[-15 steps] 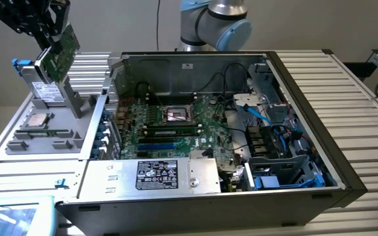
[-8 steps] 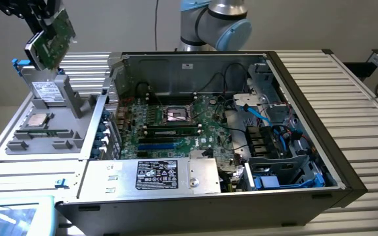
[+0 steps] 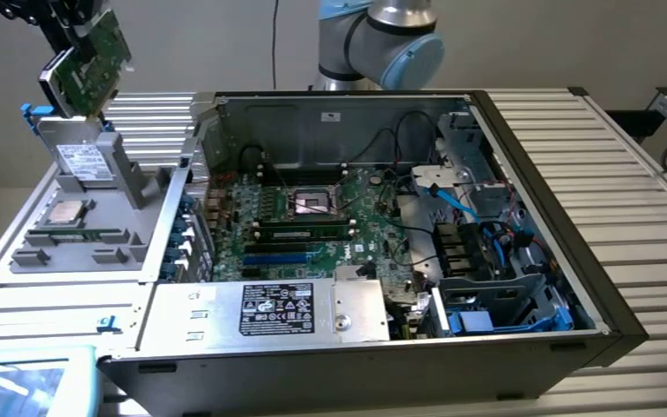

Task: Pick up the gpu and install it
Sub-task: 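Pick up the gpu and move the gpu toward the slot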

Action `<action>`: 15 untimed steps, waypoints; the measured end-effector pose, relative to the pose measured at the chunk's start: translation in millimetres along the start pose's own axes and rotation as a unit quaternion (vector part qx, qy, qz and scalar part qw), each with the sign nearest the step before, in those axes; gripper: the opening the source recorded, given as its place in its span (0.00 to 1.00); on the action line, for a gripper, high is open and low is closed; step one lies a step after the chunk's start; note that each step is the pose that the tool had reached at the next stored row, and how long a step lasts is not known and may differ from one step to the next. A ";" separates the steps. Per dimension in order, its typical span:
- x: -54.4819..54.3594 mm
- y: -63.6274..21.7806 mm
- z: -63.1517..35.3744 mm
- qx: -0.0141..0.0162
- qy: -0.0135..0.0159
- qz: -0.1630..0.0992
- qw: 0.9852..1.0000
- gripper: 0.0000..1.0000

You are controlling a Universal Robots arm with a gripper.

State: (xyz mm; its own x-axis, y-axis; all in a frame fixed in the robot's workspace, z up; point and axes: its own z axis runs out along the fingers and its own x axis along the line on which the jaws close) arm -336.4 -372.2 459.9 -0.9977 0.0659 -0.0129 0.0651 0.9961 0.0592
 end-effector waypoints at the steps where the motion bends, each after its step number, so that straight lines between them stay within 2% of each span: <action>1: 0.0 0.0 -0.1 0.000 0.000 -0.005 1.000 0.27; 4: 0.0 0.0 0.0 0.000 0.002 -0.032 0.999 0.27; 8: 0.0 0.0 0.0 -0.001 0.004 -0.069 0.998 0.27; 11: 0.0 0.0 0.0 -0.001 0.006 -0.096 0.995 0.27; 15: 0.0 0.0 -0.1 -0.002 0.008 -0.129 0.992 0.27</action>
State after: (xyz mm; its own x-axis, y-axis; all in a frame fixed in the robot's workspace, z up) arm -336.4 -372.2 460.0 -0.9813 -0.1918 -0.0128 -0.1922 0.9796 0.0592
